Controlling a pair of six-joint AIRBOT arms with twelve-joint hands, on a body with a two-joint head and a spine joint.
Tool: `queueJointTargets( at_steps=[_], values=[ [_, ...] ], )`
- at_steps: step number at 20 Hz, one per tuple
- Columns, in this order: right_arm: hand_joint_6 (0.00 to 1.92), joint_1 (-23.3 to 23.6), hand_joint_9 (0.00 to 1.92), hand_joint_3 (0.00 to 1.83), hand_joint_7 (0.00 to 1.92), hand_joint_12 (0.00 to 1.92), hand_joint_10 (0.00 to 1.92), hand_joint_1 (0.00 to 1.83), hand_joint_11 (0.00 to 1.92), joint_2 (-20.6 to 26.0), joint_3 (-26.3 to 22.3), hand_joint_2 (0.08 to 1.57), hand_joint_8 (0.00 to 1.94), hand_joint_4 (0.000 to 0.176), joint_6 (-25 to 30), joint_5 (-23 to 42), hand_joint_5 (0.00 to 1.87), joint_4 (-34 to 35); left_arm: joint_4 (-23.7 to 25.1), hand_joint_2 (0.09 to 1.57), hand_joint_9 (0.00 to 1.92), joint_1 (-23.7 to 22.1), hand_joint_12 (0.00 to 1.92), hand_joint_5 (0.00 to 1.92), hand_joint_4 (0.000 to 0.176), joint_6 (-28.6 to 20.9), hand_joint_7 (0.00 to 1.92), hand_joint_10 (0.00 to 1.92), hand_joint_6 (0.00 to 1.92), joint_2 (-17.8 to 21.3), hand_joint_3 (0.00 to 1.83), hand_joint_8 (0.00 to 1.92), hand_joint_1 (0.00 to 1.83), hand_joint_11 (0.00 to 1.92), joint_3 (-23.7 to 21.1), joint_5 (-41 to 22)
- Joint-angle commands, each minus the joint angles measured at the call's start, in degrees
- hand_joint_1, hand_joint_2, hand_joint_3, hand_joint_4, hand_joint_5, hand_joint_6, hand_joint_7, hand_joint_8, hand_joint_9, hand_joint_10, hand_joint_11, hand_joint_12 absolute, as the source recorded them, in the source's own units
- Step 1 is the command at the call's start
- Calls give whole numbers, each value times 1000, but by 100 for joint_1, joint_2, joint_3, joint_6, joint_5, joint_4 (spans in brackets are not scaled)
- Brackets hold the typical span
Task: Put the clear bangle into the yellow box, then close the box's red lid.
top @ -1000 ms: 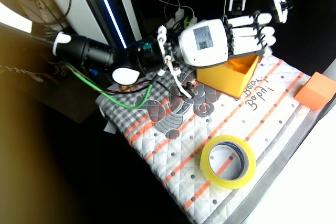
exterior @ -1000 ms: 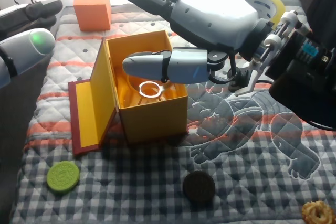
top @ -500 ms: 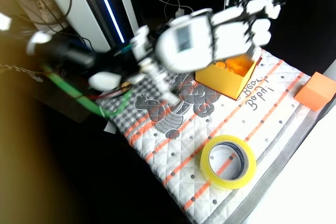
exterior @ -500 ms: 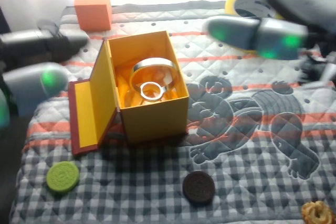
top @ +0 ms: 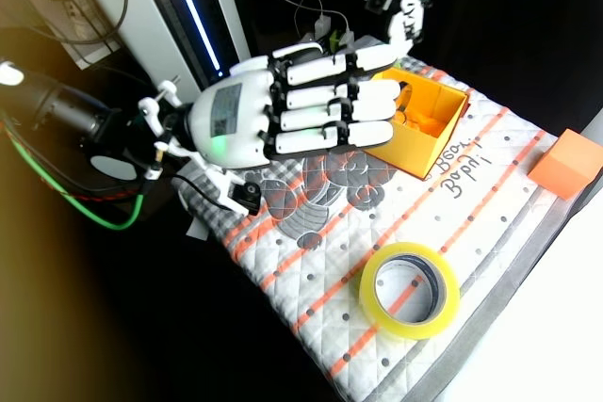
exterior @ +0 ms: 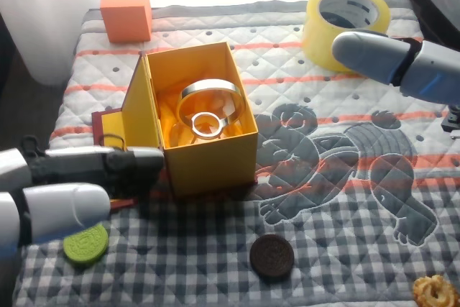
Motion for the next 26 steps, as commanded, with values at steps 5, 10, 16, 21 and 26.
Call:
queueJointTargets(
  at_steps=[5, 10, 16, 21, 26],
  values=[
    [7, -6, 1, 0, 162, 0, 0, 92, 0, 39, -3, 1126, 20, 146, 11, 707, 68, 85, 155, 1350, 386, -405, 376, 343, 0, -84, 395, 1, 9, -322, 7, 6, 314, 206, 259, 216],
    [1, -64, 29, 3, 217, 0, 4, 76, 0, 68, -29, 1137, 11, 152, 11, 709, 81, 121, 387, 1317, 355, -815, 215, 354, 0, -78, 363, 3, 0, -620, 0, 4, 334, 308, 560, 1106],
    [2, -132, 65, 0, 225, 0, 13, 84, 0, 84, -54, 1135, 6, 141, 11, 709, 80, 153, 155, 1272, 257, -895, 119, 368, 0, 231, 299, 0, 3, -585, 1, 2, 325, 281, 619, 1329],
    [1, -179, 81, 0, 228, 2, 11, 83, 4, 73, -66, 1111, 6, 132, 11, 709, 73, 176, -249, 1268, 202, -890, 85, 302, 0, 633, 229, 0, 0, -428, 0, 0, 321, 219, 552, 1107],
    [0, -216, 119, 2, 258, 23, 18, 76, 50, 79, -84, 1125, 10, 95, 11, 710, 62, 210, -702, 1256, 170, -862, 87, 254, 0, 1032, 181, 10, 6, -357, 0, 9, 342, 204, 512, 812]
  ],
)
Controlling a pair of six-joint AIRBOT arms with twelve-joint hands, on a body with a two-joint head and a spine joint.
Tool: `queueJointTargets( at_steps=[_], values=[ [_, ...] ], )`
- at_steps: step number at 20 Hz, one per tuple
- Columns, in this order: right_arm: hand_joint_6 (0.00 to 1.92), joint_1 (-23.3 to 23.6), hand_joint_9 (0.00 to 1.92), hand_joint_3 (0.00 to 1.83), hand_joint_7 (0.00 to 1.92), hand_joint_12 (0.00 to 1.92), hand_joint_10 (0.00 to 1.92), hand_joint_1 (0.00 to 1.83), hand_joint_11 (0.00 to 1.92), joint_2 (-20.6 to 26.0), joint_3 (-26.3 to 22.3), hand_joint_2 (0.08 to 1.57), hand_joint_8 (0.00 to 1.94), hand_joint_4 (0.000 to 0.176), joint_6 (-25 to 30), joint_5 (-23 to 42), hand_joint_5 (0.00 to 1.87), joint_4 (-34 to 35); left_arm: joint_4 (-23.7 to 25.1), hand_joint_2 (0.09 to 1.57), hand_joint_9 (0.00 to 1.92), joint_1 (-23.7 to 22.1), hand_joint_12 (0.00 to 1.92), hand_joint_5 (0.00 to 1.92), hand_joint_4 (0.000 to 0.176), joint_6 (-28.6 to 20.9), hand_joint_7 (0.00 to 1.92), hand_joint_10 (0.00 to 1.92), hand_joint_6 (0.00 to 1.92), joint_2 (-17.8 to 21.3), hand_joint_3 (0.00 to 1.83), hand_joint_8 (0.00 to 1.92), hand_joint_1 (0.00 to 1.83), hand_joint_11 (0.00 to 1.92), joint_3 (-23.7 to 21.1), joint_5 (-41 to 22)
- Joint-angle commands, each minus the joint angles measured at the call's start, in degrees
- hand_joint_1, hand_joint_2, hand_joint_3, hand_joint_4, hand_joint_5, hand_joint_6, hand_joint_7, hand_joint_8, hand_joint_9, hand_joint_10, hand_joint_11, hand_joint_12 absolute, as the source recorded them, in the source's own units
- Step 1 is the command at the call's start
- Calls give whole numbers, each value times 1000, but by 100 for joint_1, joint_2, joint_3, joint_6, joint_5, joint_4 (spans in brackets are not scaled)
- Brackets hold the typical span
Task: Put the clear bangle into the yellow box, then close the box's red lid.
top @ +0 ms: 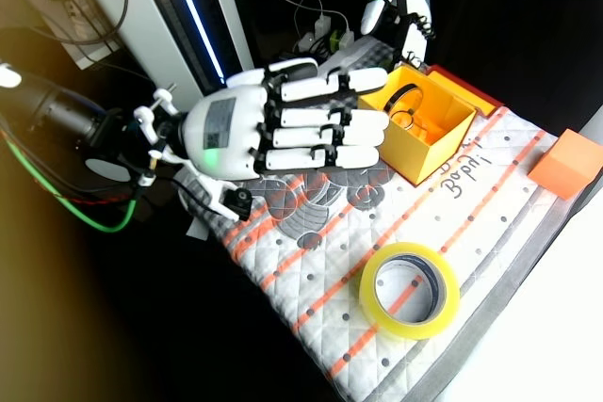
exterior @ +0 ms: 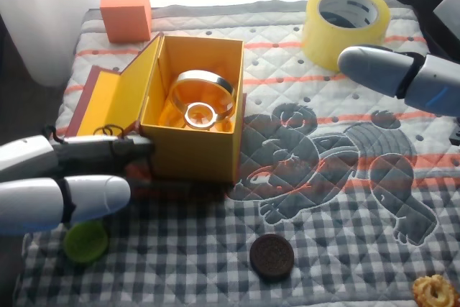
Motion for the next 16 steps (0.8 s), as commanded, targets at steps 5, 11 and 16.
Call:
queueJointTargets(
  at_steps=[5, 11, 16],
  values=[
    [5, -15, 93, 6, 251, 12, 3, 54, 20, 37, -27, 1140, 3, 85, 18, 712, 76, 63, -486, 1272, 91, -5, 49, 172, 0, 218, 98, 0, 0, 153, 4, 0, 235, 98, -30, -1069],
    [8, -60, 106, 4, 278, 16, 6, 42, 28, 9, -27, 1146, 8, 98, 18, 713, 95, 109, -484, 1213, 184, 62, 102, 267, 0, 294, 177, 3, 1, 233, 0, 1, 389, 164, -82, -823],
    [7, -87, 121, 4, 297, 25, 7, 22, 43, 39, -47, 1154, 8, 97, 24, 713, 106, 122, -505, 1197, 233, 75, 127, 308, 0, 319, 230, 11, 3, 126, 0, 10, 414, 215, 26, -406]
  ],
)
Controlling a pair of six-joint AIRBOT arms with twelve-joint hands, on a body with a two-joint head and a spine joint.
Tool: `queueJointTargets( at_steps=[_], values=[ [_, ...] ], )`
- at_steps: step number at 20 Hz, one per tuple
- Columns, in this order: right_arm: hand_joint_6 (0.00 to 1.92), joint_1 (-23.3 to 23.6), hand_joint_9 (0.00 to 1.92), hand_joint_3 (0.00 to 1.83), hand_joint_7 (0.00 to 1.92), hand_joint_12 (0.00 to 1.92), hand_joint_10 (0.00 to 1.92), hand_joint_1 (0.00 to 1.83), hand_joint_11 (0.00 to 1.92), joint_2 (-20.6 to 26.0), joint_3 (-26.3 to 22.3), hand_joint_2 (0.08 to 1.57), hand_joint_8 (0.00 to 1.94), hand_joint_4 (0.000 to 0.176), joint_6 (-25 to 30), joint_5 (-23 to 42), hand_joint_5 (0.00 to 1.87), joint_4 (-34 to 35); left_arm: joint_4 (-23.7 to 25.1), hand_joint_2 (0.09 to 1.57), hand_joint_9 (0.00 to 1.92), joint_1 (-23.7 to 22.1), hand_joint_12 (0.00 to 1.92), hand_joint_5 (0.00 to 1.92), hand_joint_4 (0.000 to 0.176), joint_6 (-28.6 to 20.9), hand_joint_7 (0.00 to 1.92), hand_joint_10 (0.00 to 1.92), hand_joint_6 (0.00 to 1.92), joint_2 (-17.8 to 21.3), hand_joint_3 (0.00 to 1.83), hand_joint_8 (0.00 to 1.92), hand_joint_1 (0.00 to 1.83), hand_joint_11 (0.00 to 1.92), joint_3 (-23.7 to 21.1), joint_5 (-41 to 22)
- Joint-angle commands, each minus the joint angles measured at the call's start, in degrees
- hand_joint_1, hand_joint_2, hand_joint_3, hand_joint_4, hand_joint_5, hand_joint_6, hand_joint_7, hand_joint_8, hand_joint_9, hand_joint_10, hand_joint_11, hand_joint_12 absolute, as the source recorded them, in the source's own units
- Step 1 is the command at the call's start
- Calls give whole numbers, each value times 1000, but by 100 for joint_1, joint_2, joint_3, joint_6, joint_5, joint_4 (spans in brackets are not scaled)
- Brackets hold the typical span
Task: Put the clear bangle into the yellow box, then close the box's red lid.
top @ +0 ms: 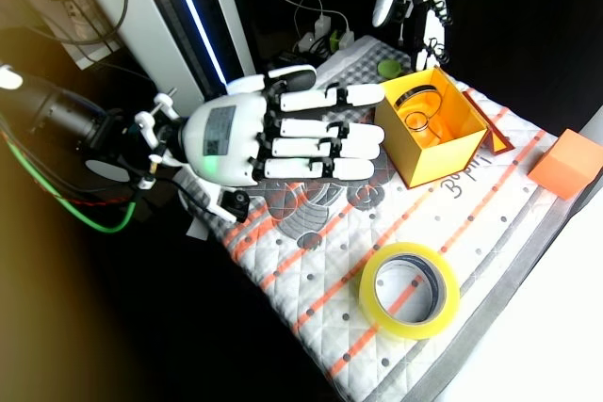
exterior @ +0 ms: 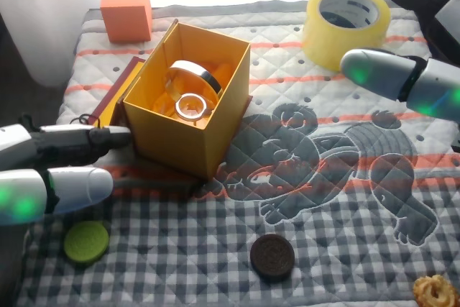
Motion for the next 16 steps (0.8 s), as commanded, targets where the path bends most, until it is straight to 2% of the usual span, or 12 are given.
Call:
queueJointTargets(
  at_steps=[1, 4, 8, 11, 16],
  values=[
    [7, 25, 129, 3, 303, 30, 9, 20, 53, 46, -9, 1154, 10, 93, 24, 696, 108, 4, -46, 1192, 238, -26, 126, 313, 0, -17, 235, 10, 4, -33, 0, 10, 429, 218, 25, -497],
    [5, 2, 135, 7, 299, 33, 9, 13, 57, 45, -10, 1167, 5, 91, 32, 696, 109, 16, -96, 1187, 248, -22, 135, 333, 0, 121, 244, 9, 8, -128, 0, 8, 430, 249, 127, -260],
    [2, -1, 130, 7, 306, 33, 4, 3, 52, 38, -9, 1177, 5, 92, 36, 696, 105, 17, -525, 1209, 219, -50, 97, 315, 0, 530, 233, 4, 2, -248, 4, 4, 405, 174, 266, -133],
    [0, -11, 130, 11, 307, 33, 3, 2, 50, 37, -8, 1190, 5, 87, 36, 696, 98, 18, -800, 1199, 189, -111, 91, 299, 0, 814, 200, 0, 1, -361, 0, 0, 456, 159, 379, -24],
    [0, -23, 136, 3, 316, 30, 4, 0, 38, 45, -9, 1185, 6, 98, 43, 696, 97, 19, -1132, 1153, 215, -166, 110, 327, 0, 841, 224, 7, 7, -520, 0, 7, 560, 195, 539, -187]
  ],
)
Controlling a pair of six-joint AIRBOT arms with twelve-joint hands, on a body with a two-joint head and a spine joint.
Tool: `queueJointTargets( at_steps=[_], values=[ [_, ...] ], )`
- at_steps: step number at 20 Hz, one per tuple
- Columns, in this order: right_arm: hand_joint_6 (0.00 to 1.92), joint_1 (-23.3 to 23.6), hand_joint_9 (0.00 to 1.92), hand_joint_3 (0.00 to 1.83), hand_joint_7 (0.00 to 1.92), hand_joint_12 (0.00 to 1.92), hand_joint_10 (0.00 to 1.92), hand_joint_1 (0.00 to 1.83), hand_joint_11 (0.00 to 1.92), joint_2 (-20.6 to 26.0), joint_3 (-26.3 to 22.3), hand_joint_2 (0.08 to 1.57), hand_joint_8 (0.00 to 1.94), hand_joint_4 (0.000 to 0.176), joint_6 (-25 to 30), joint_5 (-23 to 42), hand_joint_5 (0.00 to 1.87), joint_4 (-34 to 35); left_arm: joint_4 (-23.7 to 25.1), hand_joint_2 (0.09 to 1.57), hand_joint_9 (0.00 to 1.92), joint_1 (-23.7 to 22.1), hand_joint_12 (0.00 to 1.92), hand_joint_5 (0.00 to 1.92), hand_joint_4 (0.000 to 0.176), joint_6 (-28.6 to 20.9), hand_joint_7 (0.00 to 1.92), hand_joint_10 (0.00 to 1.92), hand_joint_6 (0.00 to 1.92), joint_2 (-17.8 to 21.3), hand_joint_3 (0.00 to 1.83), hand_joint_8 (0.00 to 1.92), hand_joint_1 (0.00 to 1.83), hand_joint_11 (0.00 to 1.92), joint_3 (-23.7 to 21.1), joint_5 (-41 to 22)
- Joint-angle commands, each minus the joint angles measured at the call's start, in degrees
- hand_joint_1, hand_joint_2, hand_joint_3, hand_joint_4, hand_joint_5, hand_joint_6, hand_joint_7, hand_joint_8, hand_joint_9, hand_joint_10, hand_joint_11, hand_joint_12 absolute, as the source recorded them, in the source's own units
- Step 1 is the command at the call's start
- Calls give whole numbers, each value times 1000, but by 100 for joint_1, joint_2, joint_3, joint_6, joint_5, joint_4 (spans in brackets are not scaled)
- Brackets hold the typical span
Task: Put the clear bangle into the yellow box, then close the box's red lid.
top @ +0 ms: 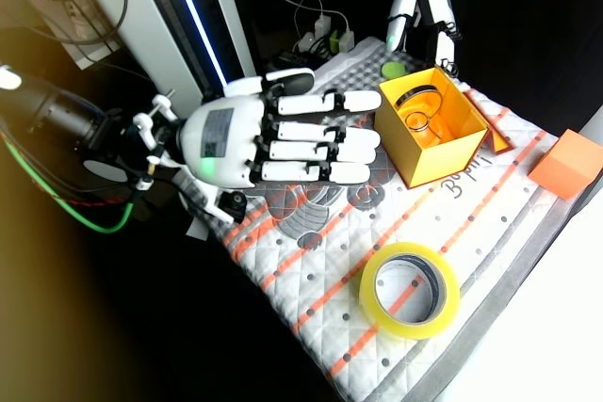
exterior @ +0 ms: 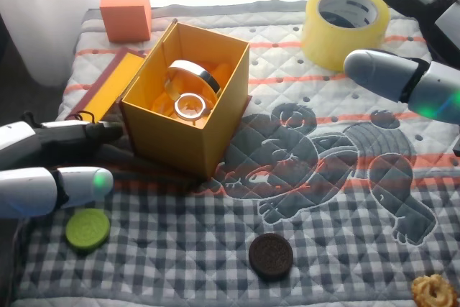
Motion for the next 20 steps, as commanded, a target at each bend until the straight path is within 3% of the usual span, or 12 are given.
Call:
queueJointTargets(
  at_steps=[1, 6, 10, 11, 12, 14, 17, 19, 20],
  values=[
    [0, 34, 135, 0, 315, 29, 3, 0, 34, 41, -9, 1177, 4, 92, 42, 706, 92, 8, -255, 1172, 202, -76, 109, 300, 0, 26, 198, 1, 0, -6, 0, 1, 485, 192, 62, -503],
    [3, -33, 154, 5, 335, 42, 9, 0, 58, 42, -10, 1191, 8, 95, 75, 707, 100, 37, -381, 1187, 196, -133, 99, 287, 0, 33, 189, 0, 1, 17, 3, 3, 482, 173, 31, -849],
    [1, -46, 158, 3, 335, 37, 5, 0, 36, 34, -14, 1195, 4, 85, 79, 707, 100, 51, -481, 1184, 213, -160, 98, 283, 0, 33, 197, 6, 2, 93, 0, 3, 483, 187, 2, -1233],
    [4, -48, 155, 2, 343, 27, 3, 0, 10, 29, -12, 1194, 6, 88, 79, 707, 108, 59, -489, 1179, 229, -218, 106, 297, 0, 33, 210, 11, 7, 96, 0, 8, 490, 211, 9, -1327],
    [6, -48, 161, 1, 349, 26, 6, 0, 7, 29, -12, 1193, 7, 102, 79, 707, 114, 64, -480, 1192, 224, -294, 108, 286, 0, 34, 209, 7, 2, 97, 2, 6, 444, 218, 23, -1360],
    [7, -58, 157, 0, 359, 21, 3, 0, 0, 34, -13, 1180, 10, 107, 80, 706, 120, 83, -400, 1218, 159, -581, 87, 224, 0, 34, 149, 0, 0, 90, 10, 0, 353, 163, 65, -1464],
    [2, -108, 149, 0, 354, 3, 1, 0, 4, 36, -14, 1172, 4, 100, 99, 707, 116, 121, 60, 1201, 183, -941, 93, 255, 0, 33, 181, 16, 13, 102, 0, 16, 414, 167, -47, -1688],
    [1, -140, 155, 0, 357, 9, 3, 0, 19, 37, -14, 1176, 4, 100, 103, 708, 114, 150, 603, 1224, 123, -1149, 87, 181, 0, 33, 102, 1, 1, 155, 7, 1, 182, 118, -206, -1591],
    [3, -156, 164, 4, 359, 16, 7, 0, 34, 39, -14, 1190, 4, 102, 108, 710, 119, 169, 922, 1225, 113, -1219, 87, 169, 0, 18, 88, 0, 0, 169, 6, 0, 156, 108, -304, -1462]
  ],
)
